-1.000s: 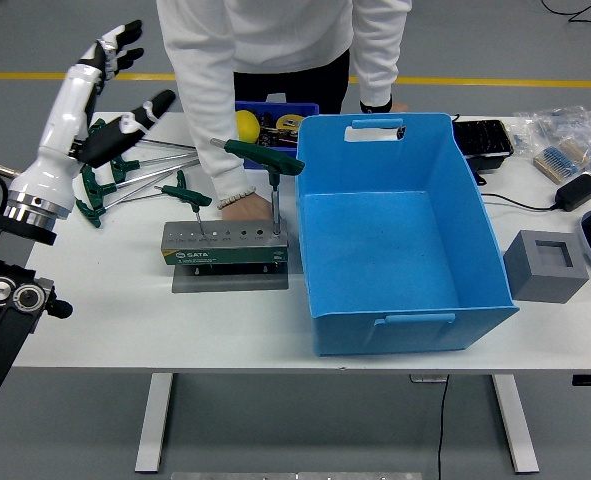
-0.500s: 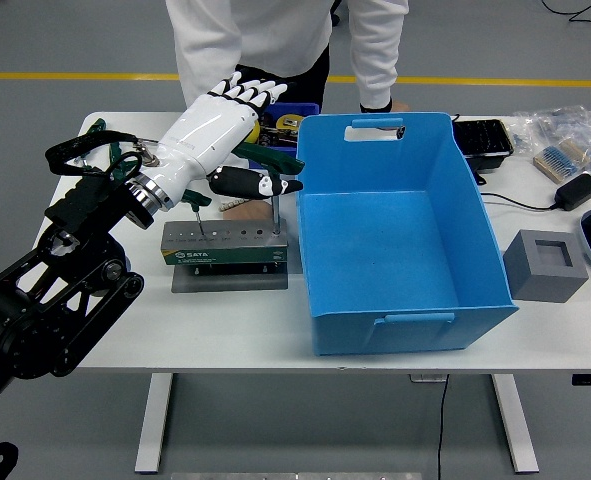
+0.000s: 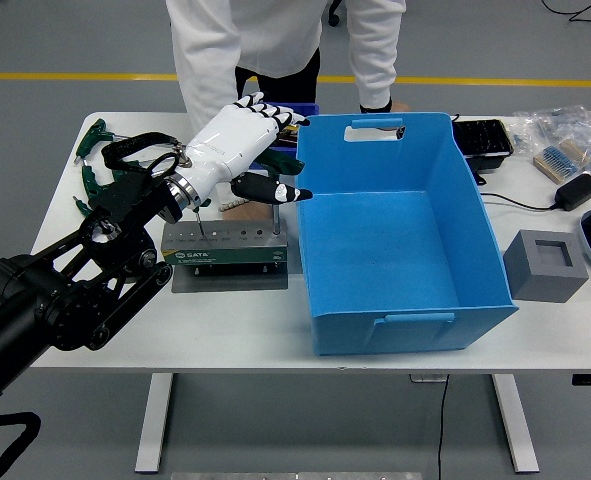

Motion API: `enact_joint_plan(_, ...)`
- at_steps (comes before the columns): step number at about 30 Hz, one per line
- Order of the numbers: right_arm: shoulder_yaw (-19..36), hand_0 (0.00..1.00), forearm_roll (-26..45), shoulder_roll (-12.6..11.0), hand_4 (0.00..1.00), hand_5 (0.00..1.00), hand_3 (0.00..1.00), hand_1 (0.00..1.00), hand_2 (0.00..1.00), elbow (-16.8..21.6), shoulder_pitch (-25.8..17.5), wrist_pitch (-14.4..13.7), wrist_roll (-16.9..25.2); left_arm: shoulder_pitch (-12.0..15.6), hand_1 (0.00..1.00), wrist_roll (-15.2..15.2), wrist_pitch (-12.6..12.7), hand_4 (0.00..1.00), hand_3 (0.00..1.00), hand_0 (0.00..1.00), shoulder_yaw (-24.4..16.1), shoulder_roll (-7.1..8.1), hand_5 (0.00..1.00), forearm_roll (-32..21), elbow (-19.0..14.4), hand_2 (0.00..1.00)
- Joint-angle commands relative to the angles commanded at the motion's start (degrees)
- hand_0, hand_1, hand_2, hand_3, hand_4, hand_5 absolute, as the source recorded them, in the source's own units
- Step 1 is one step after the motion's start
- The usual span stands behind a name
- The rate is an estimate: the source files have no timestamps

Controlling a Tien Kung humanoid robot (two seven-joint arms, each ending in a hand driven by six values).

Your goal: Lift tool from toolbox,place it in box,lift tool from toolbox,place it in box

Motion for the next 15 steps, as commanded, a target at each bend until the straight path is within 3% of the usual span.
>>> enact_joint_plan(4, -0.3, 0.682, 0.5, -0.1, 0.842, 0.768, 0.622, 0.639, 0.724, 0.0, 0.1, -0.1, 0.1, 0.2, 0.591, 0.0, 0.5, 0.998, 0.712, 0.710, -0.3, -0.68, 0.652, 0.0, 3.1, 0.624)
enact_joint_plan(5, -0.3, 0.683, 0.6, -0.1, 0.842, 0.769, 0.621, 0.639, 0.723, 0.0, 0.1, -0.1, 0.2, 0.3, 0.478, 0.1, 0.6, 0.998, 0.649, 0.537, -0.2, -0.73, 0.655, 0.0, 3.5, 0.539)
enact_joint_plan(10, -0.2, 0.683, 0.7, -0.1, 0.842, 0.769, 0.621, 0.639, 0.723, 0.0, 0.2, -0.1, 0.2, -0.1, 0.478, 0.2, 0.9, 0.998, 0.649, 0.537, 0.9, -1.02, 0.655, 0.0, 5.1, 0.539)
enact_joint_plan(11, -0.2, 0.683, 0.7, -0.2, 0.842, 0.768, 0.621, 0.639, 0.723, 0.0, 0.3, -0.1, 0.2, -0.2, 0.431, 0.2, 0.9, 0.998, 0.576, 0.449, 1.0, -1.10, 0.652, 0.0, 5.4, 0.489)
enact_joint_plan(15, -0.2, 0.683, 0.6, -0.1, 0.842, 0.768, 0.621, 0.639, 0.723, 0.0, 0.2, -0.1, 0.2, -0.5, 0.431, 0.2, 1.5, 0.998, 0.576, 0.449, 1.7, -1.34, 0.652, 0.0, 6.1, 0.489)
